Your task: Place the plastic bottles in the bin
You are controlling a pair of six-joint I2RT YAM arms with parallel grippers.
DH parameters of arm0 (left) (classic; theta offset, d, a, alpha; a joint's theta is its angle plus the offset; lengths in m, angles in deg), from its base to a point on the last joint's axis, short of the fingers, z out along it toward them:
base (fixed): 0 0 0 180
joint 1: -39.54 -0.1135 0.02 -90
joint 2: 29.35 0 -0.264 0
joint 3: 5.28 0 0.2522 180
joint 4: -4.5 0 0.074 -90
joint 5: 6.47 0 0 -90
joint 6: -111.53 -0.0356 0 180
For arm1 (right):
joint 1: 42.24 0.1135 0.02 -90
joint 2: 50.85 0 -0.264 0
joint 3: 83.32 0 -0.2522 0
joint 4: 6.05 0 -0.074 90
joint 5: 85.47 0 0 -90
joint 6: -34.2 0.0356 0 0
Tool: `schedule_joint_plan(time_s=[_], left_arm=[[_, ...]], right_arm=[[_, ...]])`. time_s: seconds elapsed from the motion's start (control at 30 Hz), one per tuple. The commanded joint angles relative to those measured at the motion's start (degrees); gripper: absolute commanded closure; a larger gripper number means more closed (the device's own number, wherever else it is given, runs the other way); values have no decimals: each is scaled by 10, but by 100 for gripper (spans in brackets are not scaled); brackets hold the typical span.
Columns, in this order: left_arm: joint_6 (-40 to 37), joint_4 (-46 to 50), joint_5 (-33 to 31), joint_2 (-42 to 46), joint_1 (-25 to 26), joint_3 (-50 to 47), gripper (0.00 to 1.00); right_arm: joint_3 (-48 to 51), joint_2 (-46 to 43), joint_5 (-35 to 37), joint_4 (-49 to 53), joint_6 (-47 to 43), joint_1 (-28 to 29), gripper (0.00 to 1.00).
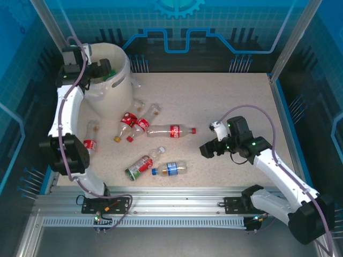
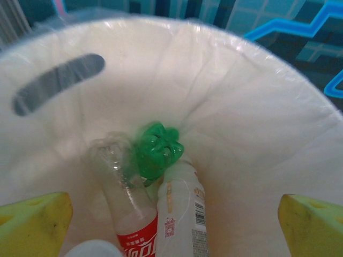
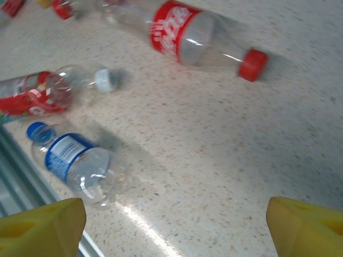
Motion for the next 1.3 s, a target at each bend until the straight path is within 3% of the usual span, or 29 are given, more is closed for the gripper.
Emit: schedule_joint_plan(time_s=[0.0,0.17,0.27,0.43,0.53,0.63,0.73,1.07,1.27], left_arm=[[2,35,-32,59,4,31,1],[19,96,-46,116,32,16,1],[69,114,-13,164,65,-33,1],[124,97,8,237,165,-145,1],[190,49,59,285,198,-244,1],[284,-32,147,333,203,-365,1],[349,-62,186,361,210,-440,2],[400,-69,153,454,217,-547,1],[409,-79,147,458,217,-558,1]], right_arm=[[-22,4,31,17,-71,47,12],[-23,32,45,8,-174,141,9],[0,39,48,-36,-259,193,4],[11,77,23,-90,-365,219,0],[6,118,4,-111,-395,229,0],[-6,165,1,-121,-409,238,0],[-13,210,3,-140,-413,246,1],[-36,299,42,-164,-416,276,1],[-62,331,66,-133,-421,280,14]])
